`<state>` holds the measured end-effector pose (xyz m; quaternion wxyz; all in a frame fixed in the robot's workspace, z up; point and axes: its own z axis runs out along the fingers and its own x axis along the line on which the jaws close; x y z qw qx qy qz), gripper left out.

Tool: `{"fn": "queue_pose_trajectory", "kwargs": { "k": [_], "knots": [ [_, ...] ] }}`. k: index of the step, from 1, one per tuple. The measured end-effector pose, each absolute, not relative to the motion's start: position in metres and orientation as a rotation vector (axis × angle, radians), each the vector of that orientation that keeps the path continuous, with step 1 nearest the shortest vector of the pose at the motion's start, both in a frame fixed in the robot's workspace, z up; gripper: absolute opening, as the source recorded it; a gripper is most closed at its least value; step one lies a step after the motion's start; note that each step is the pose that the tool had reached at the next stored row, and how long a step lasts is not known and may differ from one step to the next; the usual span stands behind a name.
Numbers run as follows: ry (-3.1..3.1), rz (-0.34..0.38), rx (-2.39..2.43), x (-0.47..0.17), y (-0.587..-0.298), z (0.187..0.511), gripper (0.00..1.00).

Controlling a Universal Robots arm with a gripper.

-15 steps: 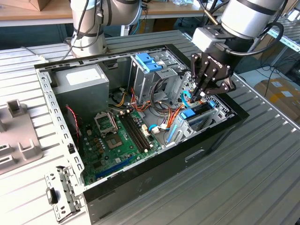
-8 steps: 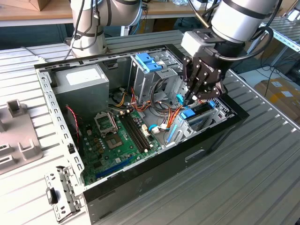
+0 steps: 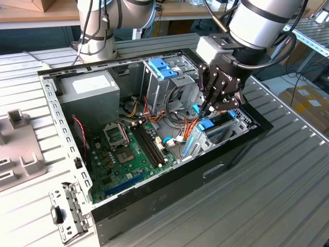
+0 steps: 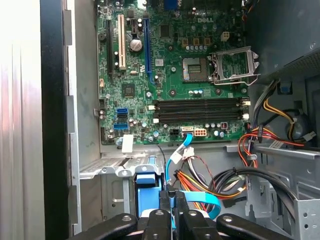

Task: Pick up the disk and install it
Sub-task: 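Insert the second disk wire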

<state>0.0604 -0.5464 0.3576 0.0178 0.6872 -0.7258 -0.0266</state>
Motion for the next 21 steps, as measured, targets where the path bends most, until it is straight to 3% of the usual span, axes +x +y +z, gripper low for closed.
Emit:
{"fn": "queue_pose_trajectory", "kwargs": {
  "k": [21],
  "knots": [
    [-2.261,-0.099,2.142,0.06,-0.556,0.346,0.16]
  ]
}}
